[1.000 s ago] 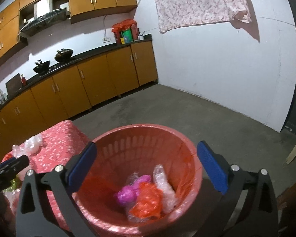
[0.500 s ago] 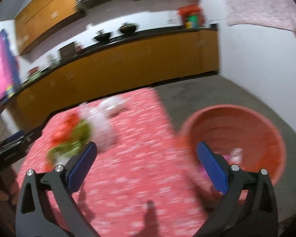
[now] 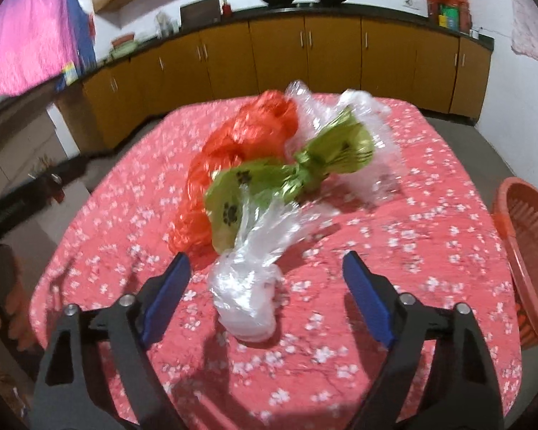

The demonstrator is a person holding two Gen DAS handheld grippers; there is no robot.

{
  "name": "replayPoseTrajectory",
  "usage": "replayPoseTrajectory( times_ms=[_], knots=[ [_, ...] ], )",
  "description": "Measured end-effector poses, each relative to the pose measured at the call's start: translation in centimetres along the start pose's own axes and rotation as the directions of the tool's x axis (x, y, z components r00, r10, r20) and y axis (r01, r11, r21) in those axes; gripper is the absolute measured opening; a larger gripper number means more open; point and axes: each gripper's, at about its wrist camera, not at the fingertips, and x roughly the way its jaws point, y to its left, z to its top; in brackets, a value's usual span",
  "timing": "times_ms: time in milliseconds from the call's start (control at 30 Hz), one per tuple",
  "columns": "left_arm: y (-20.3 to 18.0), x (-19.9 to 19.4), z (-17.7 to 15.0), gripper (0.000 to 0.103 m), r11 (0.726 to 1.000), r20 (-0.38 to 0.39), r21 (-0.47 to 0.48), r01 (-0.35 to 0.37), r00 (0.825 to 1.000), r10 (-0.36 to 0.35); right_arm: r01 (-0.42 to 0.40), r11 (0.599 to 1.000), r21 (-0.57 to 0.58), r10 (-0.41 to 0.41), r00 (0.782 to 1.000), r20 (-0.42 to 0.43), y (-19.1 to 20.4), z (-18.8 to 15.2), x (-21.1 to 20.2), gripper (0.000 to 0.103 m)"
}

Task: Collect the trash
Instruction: 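Grasp an orange bag with the left tool while the right tool grasps a clear bag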

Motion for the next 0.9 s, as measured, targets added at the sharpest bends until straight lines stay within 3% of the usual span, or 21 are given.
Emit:
replayPoseTrajectory(
  times_ms=[167,233,267,633,900],
  knots=[
    [0.1,0.5,0.1,0.099,1.0,-0.012,-0.013,0.027,1.0,-0.027,0.006,1.0,0.004,-0.006,0.998,-0.056,0.1,-0.3,1.7,0.061],
    [-0.4,1.0,0.2,0.099,0.999,-0.019,-0.016,0.049,0.999,-0.049,0.002,1.0,-0.006,-0.002,0.997,-0.072,-0.3,-0.4,2.1,0.043],
    [-0.7,1.3,0.3,0.099,0.998,-0.021,-0.014,0.058,0.998,-0.059,0.0,1.0,-0.013,-0.001,0.997,-0.079,-0.5,-0.5,2.2,0.041],
    [-7.0,4.2,1.1,0.099,0.984,-0.059,0.056,0.171,0.984,-0.168,0.07,0.996,0.054,-0.068,0.997,-0.032,-5.7,-2.1,-0.5,0.037],
    [-10.3,7.5,2.2,0.099,0.974,-0.118,0.036,0.224,0.969,-0.218,0.152,0.977,0.15,-0.15,0.988,-0.026,-11.3,-2.5,-1.6,0.037]
  ],
)
